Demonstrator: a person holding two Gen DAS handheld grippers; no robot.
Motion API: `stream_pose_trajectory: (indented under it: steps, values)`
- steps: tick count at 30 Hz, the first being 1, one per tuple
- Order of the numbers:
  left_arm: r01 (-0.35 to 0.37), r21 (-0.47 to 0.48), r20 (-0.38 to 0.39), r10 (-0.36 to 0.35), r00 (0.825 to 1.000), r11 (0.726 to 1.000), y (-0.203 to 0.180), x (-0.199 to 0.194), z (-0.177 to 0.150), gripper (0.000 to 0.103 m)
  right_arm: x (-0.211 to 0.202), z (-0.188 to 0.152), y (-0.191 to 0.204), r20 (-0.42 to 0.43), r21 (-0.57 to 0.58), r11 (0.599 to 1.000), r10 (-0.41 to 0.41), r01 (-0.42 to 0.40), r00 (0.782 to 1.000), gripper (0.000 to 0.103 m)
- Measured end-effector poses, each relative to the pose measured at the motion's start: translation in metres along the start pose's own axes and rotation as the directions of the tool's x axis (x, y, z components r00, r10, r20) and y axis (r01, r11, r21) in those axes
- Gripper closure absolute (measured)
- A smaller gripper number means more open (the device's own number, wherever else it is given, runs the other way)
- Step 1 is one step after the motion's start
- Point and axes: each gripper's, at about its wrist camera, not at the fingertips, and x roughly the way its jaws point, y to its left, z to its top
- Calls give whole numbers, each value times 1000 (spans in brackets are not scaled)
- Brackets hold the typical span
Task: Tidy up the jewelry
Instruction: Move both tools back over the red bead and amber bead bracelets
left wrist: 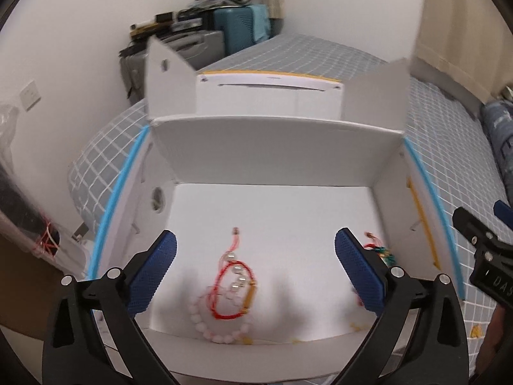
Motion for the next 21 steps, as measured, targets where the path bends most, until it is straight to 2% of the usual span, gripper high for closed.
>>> stream_pose_trajectory:
  steps: [12,21]
  values:
    - [122,136,9,-124,992,983,-101,-24,-10,6,-32,-26,-136,-12,141,981,-135,136,991,8]
    - [209,264,-18,-212,977,942,-187,-37,-41,6,-31,-64,-236,-72,253,943,-202,214,977,8]
